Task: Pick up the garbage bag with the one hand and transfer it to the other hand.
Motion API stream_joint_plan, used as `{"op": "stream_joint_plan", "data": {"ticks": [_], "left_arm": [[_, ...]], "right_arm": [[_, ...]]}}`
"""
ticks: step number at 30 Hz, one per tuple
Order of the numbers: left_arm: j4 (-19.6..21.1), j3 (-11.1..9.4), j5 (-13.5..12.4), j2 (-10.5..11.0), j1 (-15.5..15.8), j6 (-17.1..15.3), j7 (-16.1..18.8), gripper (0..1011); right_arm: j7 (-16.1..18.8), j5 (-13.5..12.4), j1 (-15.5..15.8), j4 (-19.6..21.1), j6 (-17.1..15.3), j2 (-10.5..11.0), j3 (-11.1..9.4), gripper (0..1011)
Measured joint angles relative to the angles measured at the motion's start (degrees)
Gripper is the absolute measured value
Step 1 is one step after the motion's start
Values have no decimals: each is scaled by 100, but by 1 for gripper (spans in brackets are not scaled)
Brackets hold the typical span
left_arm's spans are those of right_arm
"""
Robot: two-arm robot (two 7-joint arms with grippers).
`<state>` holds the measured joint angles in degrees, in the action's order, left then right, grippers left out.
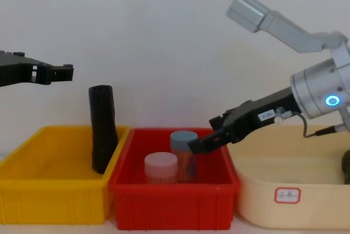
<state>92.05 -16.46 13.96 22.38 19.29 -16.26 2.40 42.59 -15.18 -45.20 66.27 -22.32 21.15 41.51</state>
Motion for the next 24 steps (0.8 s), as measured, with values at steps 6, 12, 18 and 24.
{"op": "stream_joint_plan", "data": {"ticks": [6, 12, 18, 24], "left_arm": [[0, 0, 1, 1, 0, 0, 0, 1003], [0, 0, 0, 0, 0, 0, 0, 1003], [1, 0, 1, 0, 0, 0, -1, 1003], [0, 0, 1, 0, 0, 0, -1, 1003]], "right_arm": [[18, 34, -122, -286, 56, -153, 96, 1001], [52, 74, -237, -557, 129, -322, 185, 1001], [100, 117, -365, -864, 226, -529, 263, 1001], [159, 160, -496, -1211, 351, -744, 314, 1001]]}}
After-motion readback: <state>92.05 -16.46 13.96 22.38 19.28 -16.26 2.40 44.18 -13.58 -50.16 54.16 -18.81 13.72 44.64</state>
